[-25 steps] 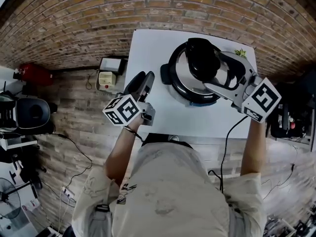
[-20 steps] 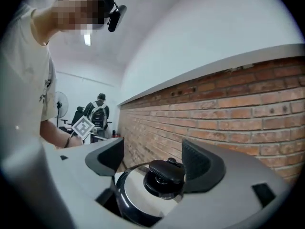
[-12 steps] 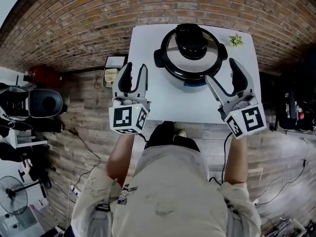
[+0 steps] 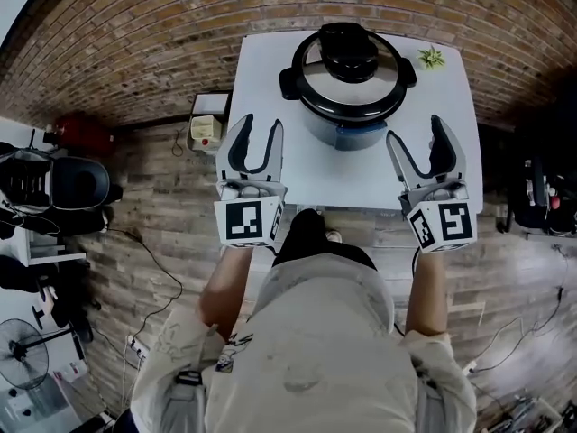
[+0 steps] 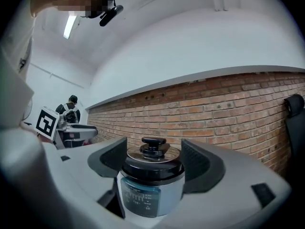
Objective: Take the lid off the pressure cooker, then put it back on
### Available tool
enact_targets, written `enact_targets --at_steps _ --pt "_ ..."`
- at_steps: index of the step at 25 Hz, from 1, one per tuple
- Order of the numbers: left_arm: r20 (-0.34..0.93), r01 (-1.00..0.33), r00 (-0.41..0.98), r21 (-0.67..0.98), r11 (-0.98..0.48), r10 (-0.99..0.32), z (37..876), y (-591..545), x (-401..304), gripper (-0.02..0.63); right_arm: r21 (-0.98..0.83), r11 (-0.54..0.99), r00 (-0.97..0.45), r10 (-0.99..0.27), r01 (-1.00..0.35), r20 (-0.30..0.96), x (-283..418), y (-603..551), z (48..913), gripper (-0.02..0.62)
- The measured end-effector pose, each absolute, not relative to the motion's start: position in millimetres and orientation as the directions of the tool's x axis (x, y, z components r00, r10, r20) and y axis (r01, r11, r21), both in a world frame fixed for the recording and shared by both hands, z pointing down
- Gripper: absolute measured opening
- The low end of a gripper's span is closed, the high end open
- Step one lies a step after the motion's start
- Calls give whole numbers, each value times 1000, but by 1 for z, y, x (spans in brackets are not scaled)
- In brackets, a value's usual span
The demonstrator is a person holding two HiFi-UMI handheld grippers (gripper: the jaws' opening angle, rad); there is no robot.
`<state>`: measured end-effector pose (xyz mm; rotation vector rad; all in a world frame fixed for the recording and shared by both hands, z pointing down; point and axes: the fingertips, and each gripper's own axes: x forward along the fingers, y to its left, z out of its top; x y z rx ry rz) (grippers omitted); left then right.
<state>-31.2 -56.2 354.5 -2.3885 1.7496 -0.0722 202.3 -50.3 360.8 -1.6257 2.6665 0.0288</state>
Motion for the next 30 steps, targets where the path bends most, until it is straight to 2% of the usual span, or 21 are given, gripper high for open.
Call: enact_targets --at_steps 10,13,15,18,19,30 --pt "-50 -946 284 -179 -271 -957 364 -41 -33 181 18 447 -446 -894 -894 31 199 -40 379 333" --pt "-46 -951 260 -185 -248 -965 364 -39 -39 161 30 415 -413 -909 -910 49 199 -42 382 306" --pt "-45 -954 244 -189 -231 -969 365 -39 -43 134 51 357 -354 -933 -933 62 205 -45 384 231" --pt "-54 -959 239 -171 -227 -969 367 -39 -47 28 63 282 -278 -959 -957 59 214 -47 384 32" --pt "-52 -959 245 -160 -235 -968 368 -39 -46 16 64 269 -265 -963 -961 56 216 -46 383 17" --pt "-27 -955 262 -153 -255 -965 377 -44 -38 15 54 253 -249 -966 -966 69 221 -52 383 17"
